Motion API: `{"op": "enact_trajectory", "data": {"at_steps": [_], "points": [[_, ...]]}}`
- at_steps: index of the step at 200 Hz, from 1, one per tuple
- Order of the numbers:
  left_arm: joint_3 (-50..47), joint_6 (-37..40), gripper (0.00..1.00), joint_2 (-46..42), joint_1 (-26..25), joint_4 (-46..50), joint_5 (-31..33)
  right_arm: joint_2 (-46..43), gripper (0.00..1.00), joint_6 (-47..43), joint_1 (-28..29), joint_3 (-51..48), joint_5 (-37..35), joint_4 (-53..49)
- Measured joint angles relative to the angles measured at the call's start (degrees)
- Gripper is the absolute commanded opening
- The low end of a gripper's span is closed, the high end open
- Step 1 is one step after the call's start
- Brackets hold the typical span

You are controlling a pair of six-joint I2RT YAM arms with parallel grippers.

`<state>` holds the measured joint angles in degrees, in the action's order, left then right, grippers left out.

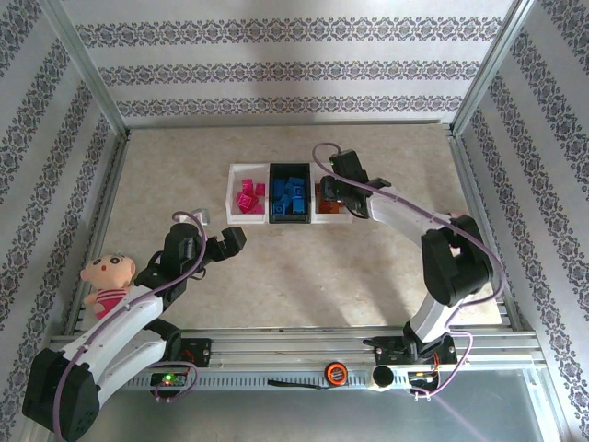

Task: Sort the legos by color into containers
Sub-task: Place the lego in the container, then reset both arms

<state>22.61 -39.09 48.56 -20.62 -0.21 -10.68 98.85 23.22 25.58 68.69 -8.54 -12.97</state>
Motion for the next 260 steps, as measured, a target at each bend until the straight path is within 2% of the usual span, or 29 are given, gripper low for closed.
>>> {"op": "enact_trajectory", "data": {"at_steps": [34, 58, 67, 77, 118, 149, 170, 189, 231, 260], "points": [[0.0, 0.0, 1.0, 0.0, 0.0, 0.0, 0.0, -0.1, 0.71, 0.3, -0.3, 0.6, 0.0, -1.0], [0.0, 0.0, 1.0, 0.0, 0.0, 0.0, 0.3, -4.8, 0.76, 0.7, -0.3, -1.4, 0.0, -0.3], [0.0, 0.0, 1.0, 0.2, 0.0, -0.2, 0.4, -7.7, 0.89, 0.9, -0.1, -3.3, -0.1, 0.2], [0.2, 0.1, 1.0, 0.7, 0.0, -0.3, 0.6, -11.6, 0.98, 1.4, 0.2, -5.9, -0.3, 1.0], [3.6, 2.3, 1.0, 5.8, 0.0, -2.4, 5.0, -24.5, 0.98, 3.0, 3.2, -17.9, -2.7, 6.3], [6.8, 6.9, 1.0, 13.3, 0.0, -7.7, 10.4, -29.2, 0.98, 4.0, 3.8, -25.4, -4.9, 9.7], [12.5, 12.0, 1.0, 20.6, 0.9, -8.5, 14.4, -31.1, 0.98, 4.0, 3.8, -28.3, -6.2, 11.1], [17.9, 16.4, 1.0, 26.4, 4.4, -9.8, 16.9, -32.3, 0.98, 4.0, 3.8, -29.0, -6.9, 12.2], [21.7, 24.0, 1.0, 33.5, 18.2, -10.6, 19.3, -36.3, 0.98, 2.7, 3.8, -31.1, -8.9, 15.2], [16.3, 30.2, 1.0, 35.8, 19.5, -16.5, 20.4, -38.0, 0.98, 1.9, 3.0, -33.3, -10.8, 16.7]]}}
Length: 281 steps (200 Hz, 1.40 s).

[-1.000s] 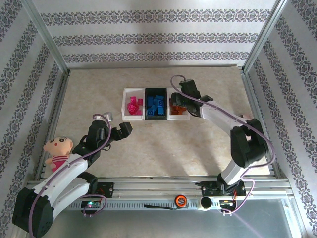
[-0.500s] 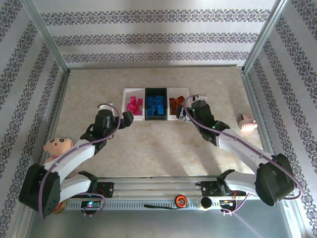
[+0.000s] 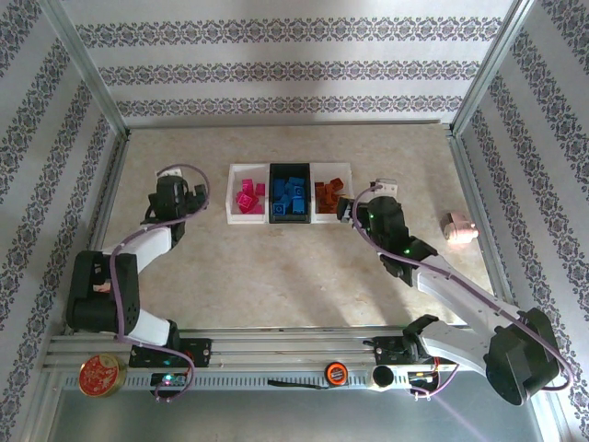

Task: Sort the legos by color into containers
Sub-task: Reset both arms

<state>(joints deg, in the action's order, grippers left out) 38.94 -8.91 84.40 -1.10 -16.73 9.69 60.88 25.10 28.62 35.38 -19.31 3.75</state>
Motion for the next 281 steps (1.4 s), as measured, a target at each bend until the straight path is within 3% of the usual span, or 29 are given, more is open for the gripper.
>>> {"op": "enact_trajectory", "data": {"at_steps": [31, 58, 80, 130, 191, 232, 281], "points": [[-10.3, 4.4, 1.0, 3.1, 0.0, -13.3, -1.5, -0.3, 0.98, -0.2, -0.8, -0.4, -1.2, 0.4], [-13.4, 6.3, 1.0, 4.9, 0.0, -18.7, -3.6, -2.0, 0.98, 0.3, -0.8, -1.2, -3.2, 0.9], [-16.2, 7.5, 0.99, 5.6, 0.0, -28.8, -6.3, -4.1, 0.98, 2.0, -1.2, -2.9, -6.4, 1.3], [-17.5, 7.4, 0.99, 6.6, 0.0, -35.3, -3.8, -6.1, 0.98, 2.2, -7.3, -6.8, -8.0, 3.9], [-17.7, 7.4, 0.99, 6.6, 0.0, -36.7, -3.0, -5.3, 0.98, -12.1, -14.6, -11.3, -7.8, 12.8], [-17.7, 7.4, 0.99, 6.6, 0.0, -36.8, -3.0, 4.1, 0.98, -16.6, -25.0, -13.6, 0.3, 23.8], [-17.7, 7.4, 0.99, 6.6, 0.0, -36.9, -3.0, 21.3, 0.98, -21.1, -26.3, -13.8, 9.2, 37.1]]}}
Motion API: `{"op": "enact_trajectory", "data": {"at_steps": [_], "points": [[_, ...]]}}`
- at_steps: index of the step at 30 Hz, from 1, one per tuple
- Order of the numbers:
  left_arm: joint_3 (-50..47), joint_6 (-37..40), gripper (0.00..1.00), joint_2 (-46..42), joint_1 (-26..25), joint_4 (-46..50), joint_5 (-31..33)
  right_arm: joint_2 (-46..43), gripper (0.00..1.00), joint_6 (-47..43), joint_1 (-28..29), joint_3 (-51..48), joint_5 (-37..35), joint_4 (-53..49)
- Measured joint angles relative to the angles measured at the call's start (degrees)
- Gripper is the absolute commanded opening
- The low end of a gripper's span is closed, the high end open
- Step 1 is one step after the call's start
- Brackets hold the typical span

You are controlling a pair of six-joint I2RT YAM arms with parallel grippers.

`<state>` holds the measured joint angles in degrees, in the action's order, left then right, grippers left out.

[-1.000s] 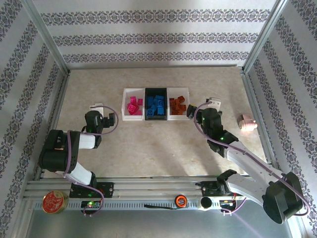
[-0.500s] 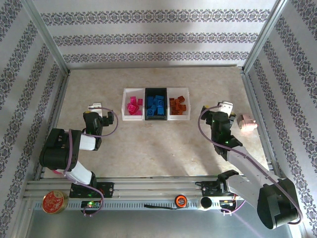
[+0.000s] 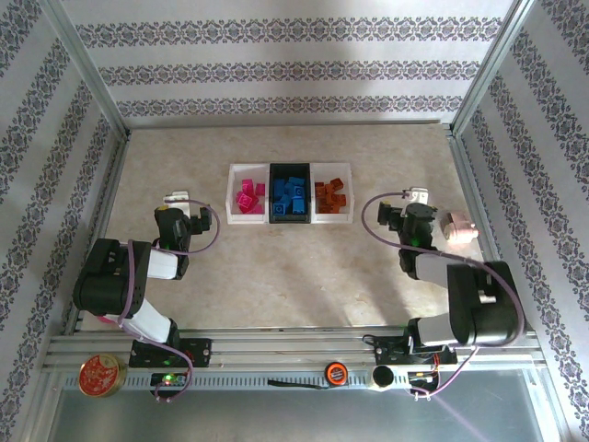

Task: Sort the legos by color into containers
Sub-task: Reset both arms

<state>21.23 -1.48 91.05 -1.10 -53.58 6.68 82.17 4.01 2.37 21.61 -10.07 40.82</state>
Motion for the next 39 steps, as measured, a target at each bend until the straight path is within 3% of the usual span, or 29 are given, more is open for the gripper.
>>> {"op": "enact_trajectory", "data": {"at_steps": [3, 9, 39], "points": [[0.0, 0.0, 0.99, 0.0, 0.0, 0.0, 0.0, 5.3, 0.98, -0.6, -0.4, 0.0, 2.7, 5.0], [0.0, 0.0, 0.99, 0.0, 0.0, 0.0, -0.2, 5.4, 0.98, -1.0, -0.8, 0.0, 4.6, 9.3], [0.0, 0.0, 0.99, 0.0, 0.0, 0.0, -0.2, 5.4, 0.98, -1.0, -0.8, 0.0, 5.1, 10.1]]}}
